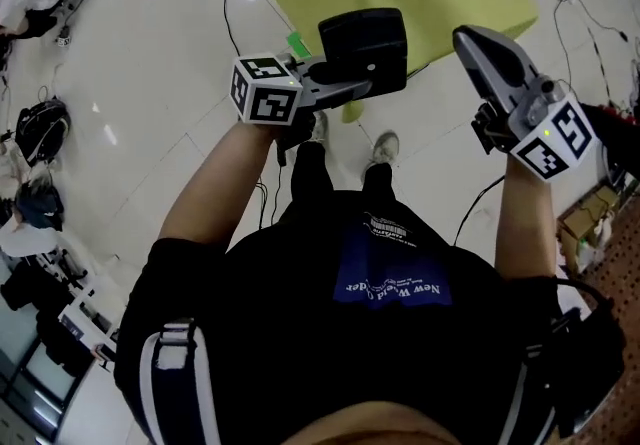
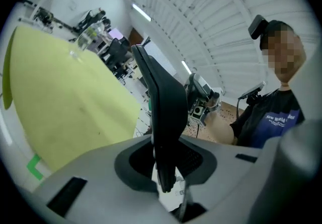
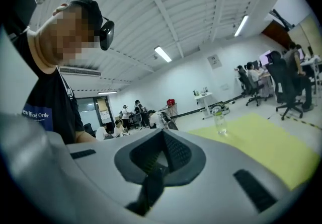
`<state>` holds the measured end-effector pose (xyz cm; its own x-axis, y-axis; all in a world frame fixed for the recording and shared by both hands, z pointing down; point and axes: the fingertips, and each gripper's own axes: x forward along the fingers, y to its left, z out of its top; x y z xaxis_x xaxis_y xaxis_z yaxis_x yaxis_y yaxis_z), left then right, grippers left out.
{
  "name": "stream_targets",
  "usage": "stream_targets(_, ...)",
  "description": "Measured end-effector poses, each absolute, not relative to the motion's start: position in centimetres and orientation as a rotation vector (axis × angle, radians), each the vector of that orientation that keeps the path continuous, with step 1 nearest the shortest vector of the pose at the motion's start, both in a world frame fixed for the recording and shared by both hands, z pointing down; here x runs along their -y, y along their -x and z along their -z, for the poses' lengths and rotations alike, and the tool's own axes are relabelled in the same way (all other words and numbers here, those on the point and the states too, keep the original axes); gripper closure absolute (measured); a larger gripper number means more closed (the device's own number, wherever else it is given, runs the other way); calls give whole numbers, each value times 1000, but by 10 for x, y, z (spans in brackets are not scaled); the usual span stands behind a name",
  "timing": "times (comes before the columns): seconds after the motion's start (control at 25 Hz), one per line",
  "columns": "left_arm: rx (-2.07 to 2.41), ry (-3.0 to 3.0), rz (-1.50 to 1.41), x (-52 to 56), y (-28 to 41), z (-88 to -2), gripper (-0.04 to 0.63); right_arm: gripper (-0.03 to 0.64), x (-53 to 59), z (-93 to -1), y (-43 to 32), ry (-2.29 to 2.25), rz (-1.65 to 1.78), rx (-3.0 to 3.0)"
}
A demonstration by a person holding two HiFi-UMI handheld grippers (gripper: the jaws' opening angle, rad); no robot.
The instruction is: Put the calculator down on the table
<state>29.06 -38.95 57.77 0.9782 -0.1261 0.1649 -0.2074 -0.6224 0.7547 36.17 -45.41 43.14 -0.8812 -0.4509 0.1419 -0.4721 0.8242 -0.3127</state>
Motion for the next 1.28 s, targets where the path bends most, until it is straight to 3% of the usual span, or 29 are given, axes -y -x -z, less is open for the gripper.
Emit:
stream_targets(0.28,220,-2032,-191,367,-260,-674,518,629,448,-520,-328,-703,-702,2888)
stream_targets(0.8,331,-1857,-330,371,-258,-694,505,629,430,-540,-323,-682,-786,2861)
stream_targets(0.92,386,-1875,-445,368,-254,-697,393,629,424,-544,-325,-699,-797,2842)
stream_targets(1.28,703,-2086,-902,386,-235,-711,255,629,414,-535,-324,-694,-792,2851)
